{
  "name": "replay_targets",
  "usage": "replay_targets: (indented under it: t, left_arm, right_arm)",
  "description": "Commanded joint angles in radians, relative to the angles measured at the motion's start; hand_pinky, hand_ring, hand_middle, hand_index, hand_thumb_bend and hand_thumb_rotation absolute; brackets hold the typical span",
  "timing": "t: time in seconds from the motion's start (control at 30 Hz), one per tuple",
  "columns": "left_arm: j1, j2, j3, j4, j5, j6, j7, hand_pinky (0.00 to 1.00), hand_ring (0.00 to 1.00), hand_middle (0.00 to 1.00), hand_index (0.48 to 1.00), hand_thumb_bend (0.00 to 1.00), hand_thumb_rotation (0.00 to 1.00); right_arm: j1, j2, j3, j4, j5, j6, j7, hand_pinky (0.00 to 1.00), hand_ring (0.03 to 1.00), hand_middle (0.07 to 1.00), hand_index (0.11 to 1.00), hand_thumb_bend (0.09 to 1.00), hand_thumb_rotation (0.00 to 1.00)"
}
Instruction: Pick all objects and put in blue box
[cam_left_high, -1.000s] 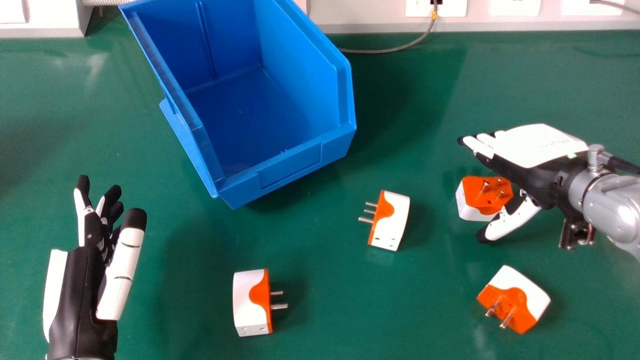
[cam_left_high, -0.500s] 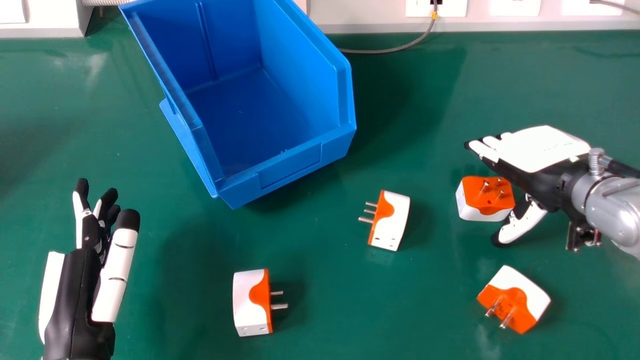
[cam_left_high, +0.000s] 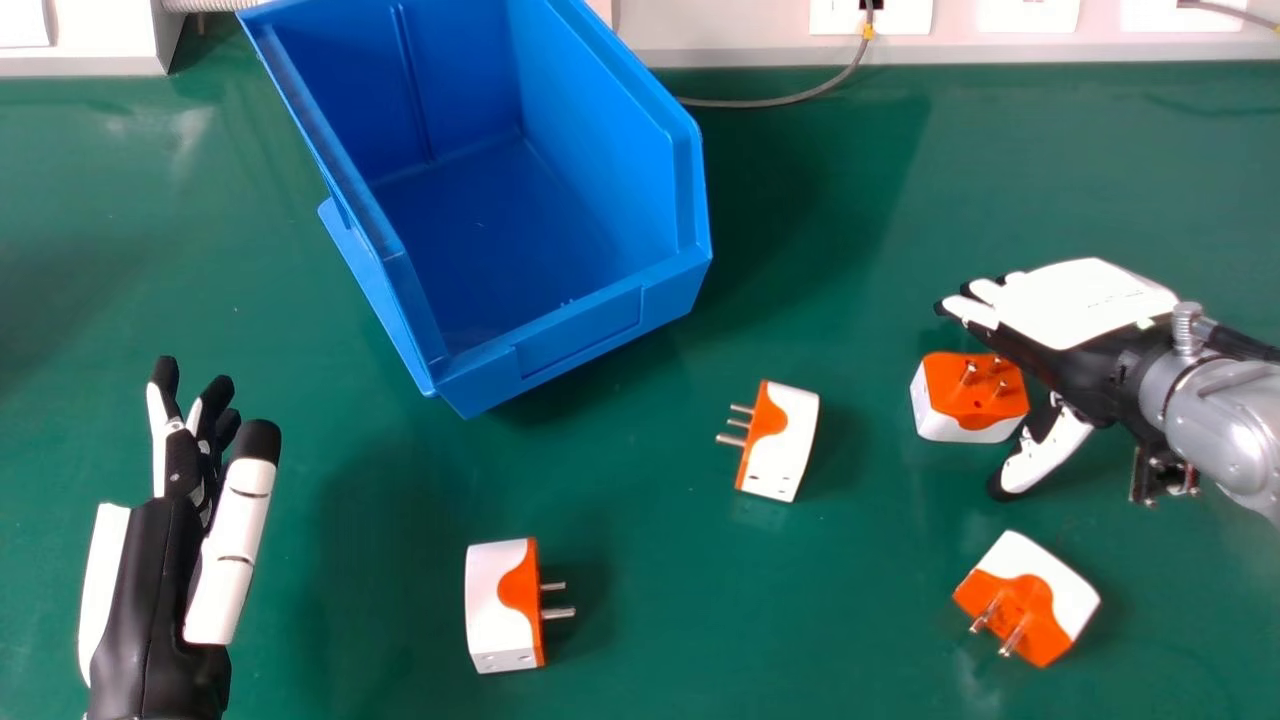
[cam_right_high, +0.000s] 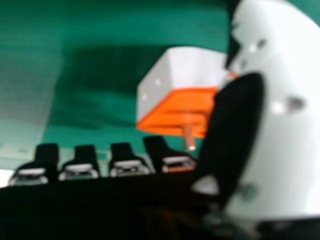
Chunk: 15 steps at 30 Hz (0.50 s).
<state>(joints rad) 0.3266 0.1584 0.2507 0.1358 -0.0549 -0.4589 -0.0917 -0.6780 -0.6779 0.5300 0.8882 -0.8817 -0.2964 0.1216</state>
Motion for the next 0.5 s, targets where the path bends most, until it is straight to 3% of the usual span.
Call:
replay_targets:
  t: [0.0,0.1,0.33,0.47]
  left_arm:
    - [0.001,0.004,0.006,-0.015,-0.015,-0.027,-0.007,0.96,0.99,0.99,1.0,0.64,0.91]
    - [0.011,0.001,0.004,-0.036,-0.021,-0.008,-0.005,0.96,0.99,0.99,1.0,0.64,0.91]
    - [0.032,-0.006,0.001,-0.089,-0.006,0.044,0.016,0.97,0.99,0.99,1.0,0.64,0.9]
    - [0.038,-0.001,-0.001,-0.103,-0.001,0.052,0.011,0.97,0.99,0.99,1.0,0.63,0.9]
  right_arm:
    - [-0.029,0.005,0.008,0.017,-0.002,-0.001,-0.018,0.95,0.993,0.999,0.957,0.531,0.35]
    - [-0.04,0.01,0.021,0.042,-0.01,-0.009,-0.032,0.94,0.99,0.997,0.956,0.529,0.35]
    - [-0.048,0.017,0.035,0.049,-0.005,-0.013,-0.034,0.93,0.981,0.983,0.945,0.521,0.34]
    - [-0.045,0.017,0.038,0.047,-0.005,-0.015,-0.035,0.93,0.975,0.973,0.933,0.517,0.32]
